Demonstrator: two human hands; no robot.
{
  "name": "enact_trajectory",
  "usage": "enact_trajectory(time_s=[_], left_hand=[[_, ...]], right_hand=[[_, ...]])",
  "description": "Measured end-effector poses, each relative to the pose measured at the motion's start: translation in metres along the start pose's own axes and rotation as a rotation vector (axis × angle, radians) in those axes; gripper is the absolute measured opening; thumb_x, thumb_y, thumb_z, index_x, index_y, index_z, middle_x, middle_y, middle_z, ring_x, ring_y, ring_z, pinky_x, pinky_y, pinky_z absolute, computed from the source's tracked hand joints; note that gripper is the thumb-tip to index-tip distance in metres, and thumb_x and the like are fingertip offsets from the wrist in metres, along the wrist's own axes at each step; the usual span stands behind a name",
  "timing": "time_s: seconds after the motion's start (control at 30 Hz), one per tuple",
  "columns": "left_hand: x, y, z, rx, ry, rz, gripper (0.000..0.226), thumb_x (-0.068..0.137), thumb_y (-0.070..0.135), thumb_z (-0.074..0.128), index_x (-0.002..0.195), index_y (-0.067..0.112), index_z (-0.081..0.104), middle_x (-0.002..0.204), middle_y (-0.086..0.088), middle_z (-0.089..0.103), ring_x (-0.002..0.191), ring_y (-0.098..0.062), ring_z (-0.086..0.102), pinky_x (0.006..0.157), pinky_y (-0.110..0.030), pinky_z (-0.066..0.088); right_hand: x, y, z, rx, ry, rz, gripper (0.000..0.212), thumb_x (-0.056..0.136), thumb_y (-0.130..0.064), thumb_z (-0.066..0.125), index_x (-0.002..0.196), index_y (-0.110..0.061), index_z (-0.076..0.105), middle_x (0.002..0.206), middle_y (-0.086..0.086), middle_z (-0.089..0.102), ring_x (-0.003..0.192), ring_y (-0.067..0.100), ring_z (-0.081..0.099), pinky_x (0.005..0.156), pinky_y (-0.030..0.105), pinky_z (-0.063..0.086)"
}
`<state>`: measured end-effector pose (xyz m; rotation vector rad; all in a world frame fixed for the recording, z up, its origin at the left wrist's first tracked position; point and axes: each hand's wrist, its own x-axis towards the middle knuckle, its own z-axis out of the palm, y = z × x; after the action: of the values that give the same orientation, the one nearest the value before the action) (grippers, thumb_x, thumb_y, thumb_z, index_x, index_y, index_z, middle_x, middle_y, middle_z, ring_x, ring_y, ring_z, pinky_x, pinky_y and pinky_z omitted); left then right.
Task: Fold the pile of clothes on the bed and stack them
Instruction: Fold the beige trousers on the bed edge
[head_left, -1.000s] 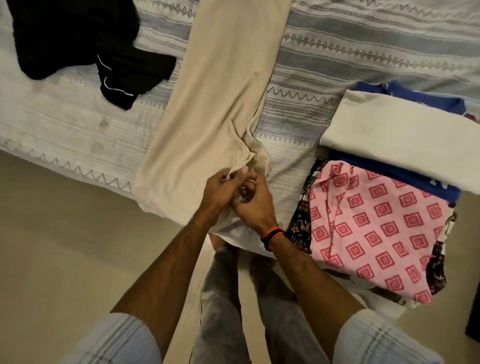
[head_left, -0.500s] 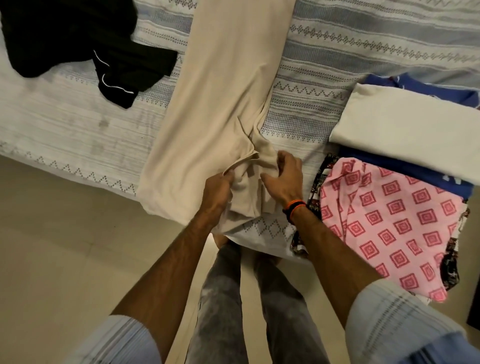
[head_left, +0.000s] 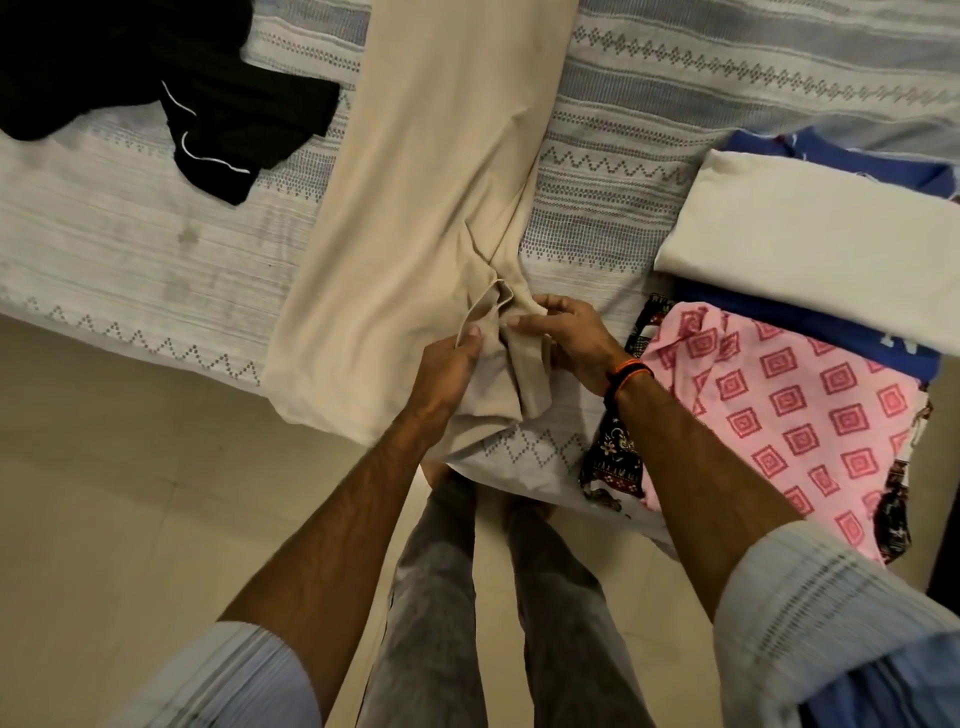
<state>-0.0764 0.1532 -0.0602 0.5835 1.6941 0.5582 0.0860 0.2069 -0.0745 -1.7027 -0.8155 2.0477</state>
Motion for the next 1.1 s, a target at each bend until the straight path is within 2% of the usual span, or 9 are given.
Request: enact_trajectory(time_s=[0.13,0.3,0.37,0.5,0.67,0.8,0.93,1.0,1.1], left_hand=[[-0.003,-0.001,0.003,0.031,-0.005,0.031,0.039,0.102,0.036,0.045,0.124,0.01,0.064,0.121,-0.009,0.066,0.111,-0.025,0.061,0.101,-0.043,0.048],[-0.013,0.001,0.015,0.101,-0.094,0.148,0.037,0.096,0.041,0.057,0.125,0.018,0.062,0.116,0.005,0.066,0.107,-0.015,0.062,0.096,-0.036,0.051],[-0.018,0.0,0.019,0.22,-0.162,0.223,0.05,0.087,0.041,0.07,0.13,0.021,0.056,0.119,0.009,0.063,0.108,-0.01,0.06,0.094,-0.033,0.052],[-0.025,0.001,0.029,0.47,-0.316,0.39,0.088,0.073,0.034,0.084,0.147,0.022,0.04,0.139,0.007,0.053,0.121,0.001,0.044,0.092,-0.008,0.036],[-0.027,-0.002,0.036,0.65,-0.489,0.423,0.103,0.065,0.034,0.089,0.151,0.027,0.032,0.117,0.003,0.061,0.105,-0.013,0.06,0.089,-0.022,0.049],[-0.023,-0.006,0.037,0.616,-0.509,0.366,0.082,0.067,0.027,0.087,0.138,0.023,0.049,0.114,0.006,0.064,0.095,-0.011,0.064,0.084,-0.026,0.055],[-0.009,0.007,0.037,0.596,-0.161,0.471,0.036,0.086,0.007,0.065,0.121,0.015,0.066,0.106,0.002,0.072,0.09,-0.007,0.066,0.089,-0.028,0.056],[0.005,0.02,0.038,0.637,0.079,0.578,0.027,0.091,0.012,0.059,0.116,0.015,0.068,0.11,-0.003,0.069,0.098,-0.016,0.065,0.09,-0.033,0.052],[0.028,0.042,0.043,0.813,0.144,0.592,0.022,0.095,0.026,0.056,0.111,0.017,0.068,0.116,-0.005,0.064,0.105,-0.023,0.06,0.089,-0.036,0.048]], right_hand=[[-0.007,0.008,-0.011,-0.053,0.008,-0.006,0.03,0.079,-0.023,0.08,0.098,-0.004,0.068,0.083,0.004,0.071,0.073,0.018,0.066,0.065,0.029,0.052],[-0.017,0.023,-0.009,-0.014,0.035,-0.09,0.033,0.086,-0.02,0.073,0.113,-0.004,0.063,0.109,0.011,0.071,0.097,0.026,0.069,0.084,0.036,0.056],[-0.021,0.032,-0.007,-0.122,0.054,-0.044,0.028,0.086,-0.013,0.072,0.113,-0.012,0.063,0.108,0.006,0.072,0.098,0.024,0.07,0.083,0.035,0.059],[-0.029,0.049,-0.01,-0.101,0.36,-0.073,0.009,0.085,-0.023,0.07,0.095,-0.022,0.071,0.095,0.002,0.075,0.092,0.022,0.071,0.089,0.047,0.057],[-0.037,0.048,-0.011,-0.242,0.29,0.051,0.072,0.086,-0.081,0.03,0.095,-0.025,0.074,0.106,0.003,0.072,0.098,0.022,0.066,0.096,0.044,0.049],[-0.039,0.04,-0.016,-0.467,0.344,0.014,0.062,0.086,-0.08,0.038,0.075,-0.025,0.064,0.077,-0.005,0.065,0.075,0.016,0.062,0.07,0.031,0.044],[-0.033,0.036,-0.015,-0.545,0.517,-0.076,0.052,0.077,-0.072,0.063,0.094,-0.023,0.065,0.088,-0.006,0.067,0.082,0.015,0.062,0.074,0.032,0.05],[-0.03,0.035,-0.011,-0.552,0.56,-0.082,0.045,0.078,-0.061,0.069,0.096,-0.021,0.063,0.09,-0.006,0.066,0.083,0.015,0.062,0.07,0.03,0.047],[-0.031,0.04,-0.007,-0.563,0.563,-0.027,0.045,0.079,-0.058,0.071,0.098,-0.019,0.063,0.085,-0.006,0.063,0.077,0.014,0.059,0.065,0.027,0.042]])
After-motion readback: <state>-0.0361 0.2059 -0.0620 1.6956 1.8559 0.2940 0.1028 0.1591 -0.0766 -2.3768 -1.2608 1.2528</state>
